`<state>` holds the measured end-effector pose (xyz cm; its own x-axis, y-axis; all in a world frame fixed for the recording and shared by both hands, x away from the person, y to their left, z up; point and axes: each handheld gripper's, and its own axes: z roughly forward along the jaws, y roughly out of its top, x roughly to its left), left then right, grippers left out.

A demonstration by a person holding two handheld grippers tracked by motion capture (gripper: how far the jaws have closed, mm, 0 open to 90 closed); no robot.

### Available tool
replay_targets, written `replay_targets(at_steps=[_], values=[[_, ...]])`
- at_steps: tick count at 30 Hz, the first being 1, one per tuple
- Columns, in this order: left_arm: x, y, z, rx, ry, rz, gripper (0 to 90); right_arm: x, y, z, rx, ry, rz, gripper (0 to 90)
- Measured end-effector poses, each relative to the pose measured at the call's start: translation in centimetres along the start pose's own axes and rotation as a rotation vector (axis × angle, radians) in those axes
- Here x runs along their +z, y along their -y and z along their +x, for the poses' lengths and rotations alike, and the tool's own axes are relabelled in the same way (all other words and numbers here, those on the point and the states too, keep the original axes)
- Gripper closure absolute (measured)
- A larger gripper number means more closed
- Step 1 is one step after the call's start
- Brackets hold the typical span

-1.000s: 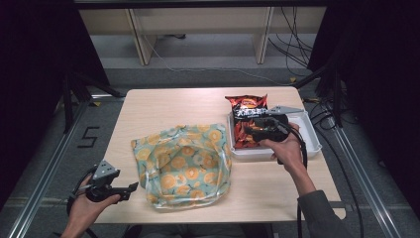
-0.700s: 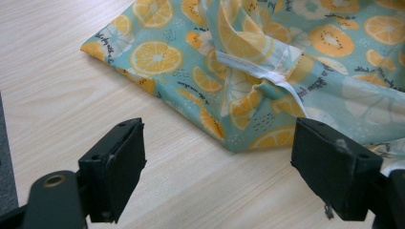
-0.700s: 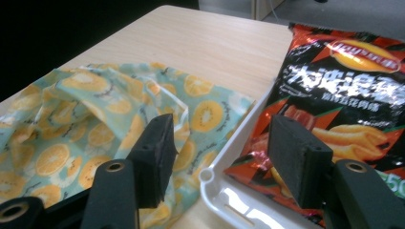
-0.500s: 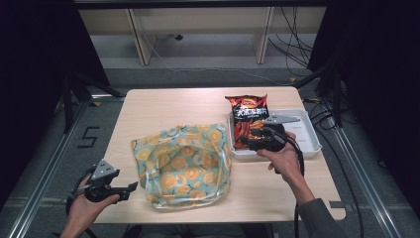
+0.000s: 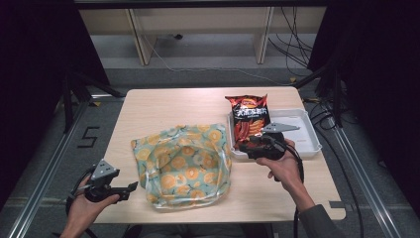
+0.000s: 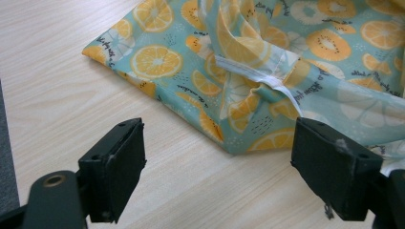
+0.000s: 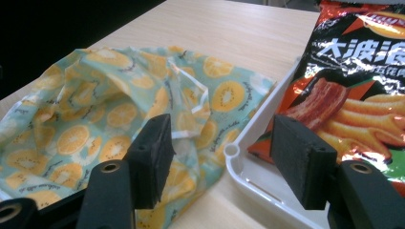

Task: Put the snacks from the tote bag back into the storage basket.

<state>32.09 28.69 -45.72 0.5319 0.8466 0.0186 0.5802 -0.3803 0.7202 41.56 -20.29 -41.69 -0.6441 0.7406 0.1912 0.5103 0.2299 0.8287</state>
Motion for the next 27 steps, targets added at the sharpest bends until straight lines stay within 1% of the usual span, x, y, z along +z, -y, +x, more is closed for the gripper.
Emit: replay_targets(at_steps=[1, 2, 3, 4, 5, 6, 7, 8, 9, 10, 11, 12, 14, 15, 17, 18, 19, 21, 22, 23, 24, 25, 26, 27], values=[[-0.1, 0.0, 0.0, 0.016, -0.007, 0.003, 18.5, 0.0, 0.2, 0.0, 0.0, -0.005, -0.001, 40.7], [-0.1, 0.0, 0.0, 0.014, -0.01, 0.004, 18.5, -0.1, 0.3, 0.4, 0.035, -0.008, 0.009, 40.7], [-0.1, 0.0, 0.0, 0.016, -0.009, 0.004, 18.5, 0.0, 0.5, 0.1, -0.004, -0.008, -0.001, 40.4], [-0.1, -0.1, 0.0, 0.015, -0.003, 0.009, 18.5, -0.1, 0.6, 0.2, 0.008, -0.014, 0.01, 40.1], [-0.1, -0.1, 0.0, 0.016, -0.002, 0.011, 18.5, -0.1, 0.8, 0.5, 0.024, -0.008, -0.004, 39.9], [-0.1, -0.1, -0.1, 0.015, -0.012, 0.005, 18.5, -0.3, 0.7, 0.5, 0.021, -0.007, 0.024, 39.9], [-0.1, -0.1, -0.1, 0.016, -0.013, 0.016, 18.5, -0.2, 0.9, 0.6, 0.026, -0.017, 0.011, 39.8], [-0.1, 0.0, -0.1, 0.015, -0.011, 0.006, 18.5, -0.2, 1.0, 0.6, 0.02, -0.012, 0.003, 39.7], [0.0, 0.0, -0.1, 0.014, -0.011, 0.006, 18.5, -0.3, 1.0, 0.5, 0.002, -0.009, 0.008, 39.5], [-0.1, 0.0, -0.1, 0.015, -0.011, 0.005, 18.5, -0.3, 1.1, 0.5, -0.008, -0.02, 0.006, 39.3], [-0.1, 0.0, -0.1, 0.015, -0.011, 0.005, 18.5, -0.3, 1.2, 0.6, 0.0, -0.029, 0.015, 38.9], [0.0, 0.0, -0.1, 0.014, -0.011, 0.005, 18.5, -0.4, 1.3, 1.0, 0.035, -0.029, 0.016, 38.5], [0.0, 0.0, -0.1, 0.015, -0.01, 0.006, 18.5, -0.4, 1.5, 0.8, -0.008, -0.024, 0.026, 38.5], [-0.1, -0.1, -0.1, 0.017, -0.011, 0.016, 18.5, -0.4, 1.6, 1.1, 0.026, -0.029, 0.033, 38.4], [-0.1, -0.1, -0.1, 0.014, -0.007, 0.012, 18.5, -0.3, 1.7, 1.0, -0.009, -0.033, 0.022, 38.3], [0.0, -0.1, -0.1, 0.014, -0.007, 0.011, 18.5, -0.5, 1.8, 1.3, 0.025, -0.03, 0.028, 38.3], [0.0, -0.1, -0.1, 0.015, -0.009, 0.013, 18.5, -0.6, 1.8, 1.1, 0.003, -0.03, 0.028, 38.1], [0.0, -0.1, -0.1, 0.015, -0.009, 0.013, 18.5, -0.6, 2.0, 1.2, -0.008, -0.029, 0.017, 37.8], [0.0, -0.1, -0.1, 0.015, -0.009, 0.013, 18.5, -0.8, 2.0, 1.5, 0.02, -0.024, 0.04, 37.7], [0.0, 0.0, -0.1, 0.014, -0.005, 0.012, 18.5, -0.7, 2.2, 1.5, 0.015, -0.03, 0.029, 37.6], [0.0, 0.0, -0.2, 0.003, -0.004, 0.001, 18.5, -0.7, 2.2, 1.6, 0.016, -0.04, 0.029, 37.5], [0.1, 0.0, -0.2, -0.002, -0.007, -0.002, 18.5, -0.8, 2.3, 1.7, 0.025, -0.037, 0.036, 37.3], [0.0, 0.0, -0.1, 0.015, -0.007, 0.012, 18.5, -0.7, 2.3, 1.5, -0.017, -0.03, 0.023, 37.1], [0.0, 0.0, -0.1, 0.013, -0.007, 0.01, 18.5, -0.8, 2.4, 1.7, 0.015, -0.041, 0.032, 36.8]])
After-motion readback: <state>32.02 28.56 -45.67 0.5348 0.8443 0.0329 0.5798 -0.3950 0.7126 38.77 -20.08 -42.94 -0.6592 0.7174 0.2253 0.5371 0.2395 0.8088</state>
